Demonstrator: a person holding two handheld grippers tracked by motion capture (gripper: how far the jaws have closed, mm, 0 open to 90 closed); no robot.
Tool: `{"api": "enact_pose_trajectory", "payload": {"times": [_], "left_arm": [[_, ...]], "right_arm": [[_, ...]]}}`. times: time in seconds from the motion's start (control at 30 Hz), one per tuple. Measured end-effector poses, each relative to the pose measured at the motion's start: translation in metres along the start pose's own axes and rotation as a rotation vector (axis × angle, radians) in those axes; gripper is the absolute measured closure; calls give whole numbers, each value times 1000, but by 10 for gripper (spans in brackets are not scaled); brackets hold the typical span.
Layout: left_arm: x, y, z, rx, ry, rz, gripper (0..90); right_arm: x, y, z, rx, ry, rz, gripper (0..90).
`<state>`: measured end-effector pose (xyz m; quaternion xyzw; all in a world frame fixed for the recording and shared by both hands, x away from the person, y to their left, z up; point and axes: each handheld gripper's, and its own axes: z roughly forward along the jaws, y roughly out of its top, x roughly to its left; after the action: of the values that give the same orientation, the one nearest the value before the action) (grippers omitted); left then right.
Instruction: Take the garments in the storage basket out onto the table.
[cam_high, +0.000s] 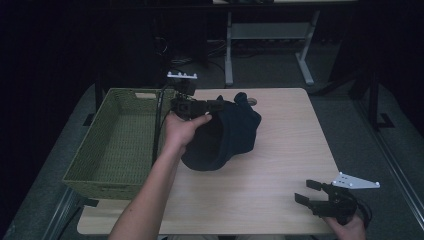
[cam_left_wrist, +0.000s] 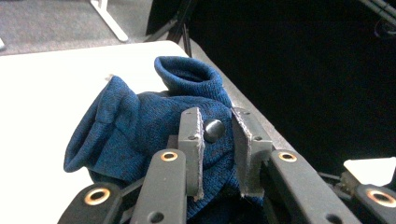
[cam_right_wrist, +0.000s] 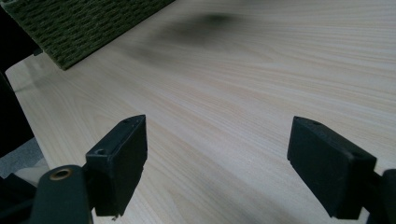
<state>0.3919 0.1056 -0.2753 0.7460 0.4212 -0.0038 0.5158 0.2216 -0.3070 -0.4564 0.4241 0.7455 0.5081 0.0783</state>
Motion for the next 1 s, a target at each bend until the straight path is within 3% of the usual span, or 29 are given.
{"api": "enact_pose_trajectory", "payload": {"times": [0.2,0.53,0.73,1.0], "left_arm": [[10,-21,27,44,-9,-39,747],[21,-54,54,85,-29,-82,745],[25,-72,65,111,-44,-97,740],[33,-85,68,133,-13,-96,723]], "right_arm": [[1,0,0,3,1,1,197],[0,2,-1,-9,6,6,197],[3,2,3,0,9,-3,197],[6,3,6,5,11,-7,197]]}}
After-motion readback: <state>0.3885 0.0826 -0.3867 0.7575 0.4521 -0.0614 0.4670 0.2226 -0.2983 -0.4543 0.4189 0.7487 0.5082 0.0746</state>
